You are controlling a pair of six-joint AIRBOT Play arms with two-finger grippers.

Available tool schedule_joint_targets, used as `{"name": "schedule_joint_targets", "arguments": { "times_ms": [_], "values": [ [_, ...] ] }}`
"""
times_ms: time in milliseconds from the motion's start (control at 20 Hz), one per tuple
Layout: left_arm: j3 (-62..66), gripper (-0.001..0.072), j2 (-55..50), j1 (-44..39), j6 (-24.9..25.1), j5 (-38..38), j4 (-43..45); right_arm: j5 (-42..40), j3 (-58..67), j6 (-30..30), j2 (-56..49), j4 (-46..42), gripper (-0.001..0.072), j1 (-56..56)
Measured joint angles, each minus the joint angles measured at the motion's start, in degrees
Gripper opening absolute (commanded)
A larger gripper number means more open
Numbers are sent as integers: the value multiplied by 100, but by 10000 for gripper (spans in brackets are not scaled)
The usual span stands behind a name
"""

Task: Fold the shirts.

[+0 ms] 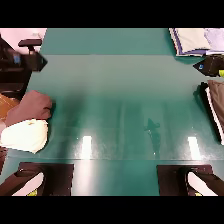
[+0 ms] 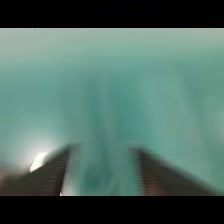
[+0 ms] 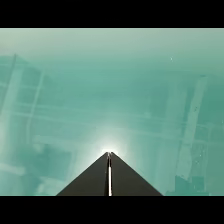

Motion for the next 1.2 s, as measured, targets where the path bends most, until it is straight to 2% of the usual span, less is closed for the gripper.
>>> {"name": "schedule_joint_targets", "arguments": {
  "times_ms": [100,200,400,600,650,700,750,800,1050,1200],
  "values": [
    [-492,560,4,481,-66,-146,407,-35,0,0,0,0,18,0],
    [-1180,560,-7,901,-105,22,638,-57,0,0,0,0,18,0],
    [-2544,559,-17,1384,-136,1012,846,-81,0,0,0,0,18,0],
    [-3150,539,-164,1530,-173,1779,914,-98,0,0,0,0,18,0],
    [-3213,469,-238,1547,-190,1862,914,-101,0,0,2,2,18,0],
    [-3254,221,-297,1558,-205,1886,914,-109,0,0,0,2,18,0],
    [-3268,73,-339,1567,-221,1886,914,-114,0,0,0,2,18,2],
    [-3241,27,-356,1574,-243,1849,914,-116,0,0,0,4,18,0],
    [-2194,25,9,1582,-273,1434,872,-125,208,0,0,13,17,2],
    [-957,23,435,1558,101,1038,348,-127,721,0,0,20,17,4]
  ]
}}
